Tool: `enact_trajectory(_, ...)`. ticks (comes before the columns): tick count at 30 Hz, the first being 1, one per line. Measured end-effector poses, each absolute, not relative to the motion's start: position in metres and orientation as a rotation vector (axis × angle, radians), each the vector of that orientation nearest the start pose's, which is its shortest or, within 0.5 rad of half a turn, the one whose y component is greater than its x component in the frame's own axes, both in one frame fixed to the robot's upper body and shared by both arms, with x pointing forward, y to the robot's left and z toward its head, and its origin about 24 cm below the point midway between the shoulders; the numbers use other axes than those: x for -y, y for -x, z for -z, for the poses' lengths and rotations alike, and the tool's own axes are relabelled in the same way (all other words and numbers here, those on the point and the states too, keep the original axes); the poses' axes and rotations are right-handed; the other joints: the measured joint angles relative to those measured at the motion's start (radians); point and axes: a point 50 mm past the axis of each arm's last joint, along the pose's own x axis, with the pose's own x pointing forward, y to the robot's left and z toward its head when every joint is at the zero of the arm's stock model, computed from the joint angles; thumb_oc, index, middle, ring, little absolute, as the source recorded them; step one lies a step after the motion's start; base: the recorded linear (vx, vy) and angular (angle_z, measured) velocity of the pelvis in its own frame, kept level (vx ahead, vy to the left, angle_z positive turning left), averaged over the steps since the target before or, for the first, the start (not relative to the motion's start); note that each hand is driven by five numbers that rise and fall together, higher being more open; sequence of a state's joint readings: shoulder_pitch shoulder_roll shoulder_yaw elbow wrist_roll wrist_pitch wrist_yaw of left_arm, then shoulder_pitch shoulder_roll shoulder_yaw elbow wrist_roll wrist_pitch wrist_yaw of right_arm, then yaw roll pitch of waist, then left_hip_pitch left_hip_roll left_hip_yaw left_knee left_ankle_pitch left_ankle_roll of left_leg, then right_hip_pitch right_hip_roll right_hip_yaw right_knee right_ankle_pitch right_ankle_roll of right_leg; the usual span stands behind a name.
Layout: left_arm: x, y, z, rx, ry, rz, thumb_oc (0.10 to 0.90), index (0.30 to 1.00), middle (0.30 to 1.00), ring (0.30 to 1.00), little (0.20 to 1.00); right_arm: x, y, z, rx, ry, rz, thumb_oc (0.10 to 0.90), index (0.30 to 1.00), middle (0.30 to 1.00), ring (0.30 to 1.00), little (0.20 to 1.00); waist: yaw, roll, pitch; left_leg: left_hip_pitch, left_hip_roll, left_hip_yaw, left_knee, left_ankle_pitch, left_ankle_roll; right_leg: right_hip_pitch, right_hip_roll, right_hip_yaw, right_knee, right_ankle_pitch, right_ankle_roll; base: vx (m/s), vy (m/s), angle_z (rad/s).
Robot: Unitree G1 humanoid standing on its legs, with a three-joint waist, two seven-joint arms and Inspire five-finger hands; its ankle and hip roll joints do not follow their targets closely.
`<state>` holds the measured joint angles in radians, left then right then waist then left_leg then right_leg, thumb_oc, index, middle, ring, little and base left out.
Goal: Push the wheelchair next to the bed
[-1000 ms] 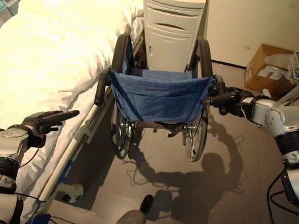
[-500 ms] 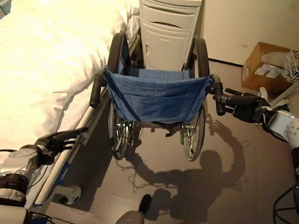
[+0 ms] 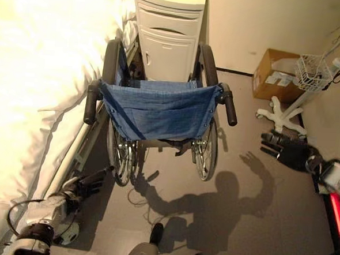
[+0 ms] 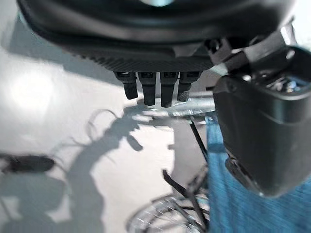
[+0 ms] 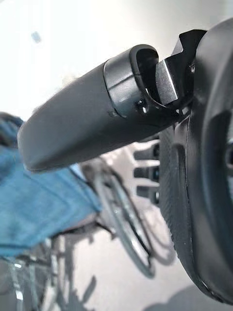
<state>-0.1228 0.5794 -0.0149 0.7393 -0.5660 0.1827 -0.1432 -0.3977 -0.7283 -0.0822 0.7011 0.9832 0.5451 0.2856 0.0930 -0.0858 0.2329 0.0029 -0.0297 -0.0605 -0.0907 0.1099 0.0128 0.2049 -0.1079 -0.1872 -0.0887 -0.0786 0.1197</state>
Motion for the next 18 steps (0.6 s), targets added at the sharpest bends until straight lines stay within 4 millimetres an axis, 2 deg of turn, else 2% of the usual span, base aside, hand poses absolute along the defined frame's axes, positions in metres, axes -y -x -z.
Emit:
enact_trajectory(2,-0.286,-0.218,0.062,-0.662,0.145,-0.188,0.8,0.9,0.9,0.9,0.9,0.295,-0.272,-0.001,-0.614,-0.6,0.016,0.8,0.9,0.9,0.9,0.9,0.0,0.001,0.0,0.004,0.002,0.009,0.0,0.0,0.0,-0.001,0.0,0.013,0.0,-0.001,-0.001,0.04,-0.004,-0.11)
enact_trajectory(3,-0.277,-0.216,0.065,-0.636,0.16,-0.18,0.8,0.9,0.9,0.9,0.9,0.284,-0.263,0.017,-0.62,-0.644,0.025,0.8,0.9,0.9,0.9,0.9,0.0,-0.001,-0.001,0.008,0.003,0.009,-0.005,0.0,0.0,0.004,0.001,0.014,0.0,-0.002,-0.003,0.03,0.0,-0.05)
enact_trajectory(4,-0.267,-0.215,0.069,-0.63,0.178,-0.161,0.8,0.9,0.9,0.9,0.9,0.273,-0.256,0.029,-0.646,-0.673,0.02,0.8,0.9,0.9,0.9,0.9,-0.001,0.0,-0.002,0.01,0.003,0.01,-0.007,-0.002,-0.001,0.006,0.001,0.015,0.0,-0.002,-0.004,0.05,0.004,-0.01)
enact_trajectory(6,-0.238,-0.215,0.078,-0.628,0.219,-0.103,0.8,0.9,0.9,0.9,0.9,0.239,-0.238,0.062,-0.714,-0.768,0.016,0.8,0.9,0.9,0.9,0.9,0.0,0.009,-0.005,0.011,0.004,0.011,-0.007,-0.007,-0.001,0.006,0.0,0.016,0.0,-0.004,-0.005,0.06,0.02,-0.02)
enact_trajectory(9,-0.213,-0.208,0.087,-0.603,0.288,-0.099,0.8,0.9,0.9,0.9,0.9,0.203,-0.216,0.096,-0.748,-0.856,0.059,0.8,0.9,0.9,0.9,0.9,-0.003,0.026,-0.019,0.013,0.004,0.014,-0.007,-0.009,0.002,0.008,-0.001,0.018,0.0,-0.006,-0.008,0.04,0.035,-0.03)
enact_trajectory(12,-0.203,-0.2,0.091,-0.56,0.296,-0.168,0.8,0.9,0.9,0.9,0.9,0.175,-0.197,0.113,-0.743,-0.866,0.073,0.8,0.9,0.9,0.9,0.9,-0.008,0.043,-0.035,0.013,0.005,0.017,-0.007,-0.009,0.003,0.008,-0.002,0.018,0.0,-0.008,-0.011,0.04,0.059,0.0)
enact_trajectory(15,-0.202,-0.189,0.099,-0.581,0.289,-0.228,0.8,0.9,0.9,0.9,0.9,0.163,-0.187,0.119,-0.75,-0.832,0.059,0.8,0.9,0.9,0.9,0.9,-0.013,0.051,-0.056,0.013,0.004,0.023,-0.008,-0.011,0.006,0.008,-0.002,0.018,0.0,-0.012,-0.016,0.02,0.048,0.0)
enact_trajectory(16,-0.201,-0.182,0.104,-0.603,0.289,-0.258,0.8,0.9,0.9,0.9,0.9,0.16,-0.182,0.121,-0.743,-0.781,0.045,0.8,0.9,0.9,0.9,0.9,-0.019,0.054,-0.067,0.013,0.004,0.023,-0.008,-0.011,0.006,0.008,-0.003,0.018,0.0,-0.012,-0.016,0.0,0.056,0.01)
enact_trajectory(18,-0.195,-0.169,0.112,-0.635,0.289,-0.272,0.8,0.9,0.9,0.9,0.9,0.153,-0.175,0.124,-0.731,-0.785,0.054,0.8,0.9,0.9,0.9,0.9,-0.021,0.053,-0.082,0.013,0.004,0.023,-0.008,-0.013,0.008,0.008,-0.003,0.018,0.0,-0.013,-0.018,-0.01,0.072,0.02)
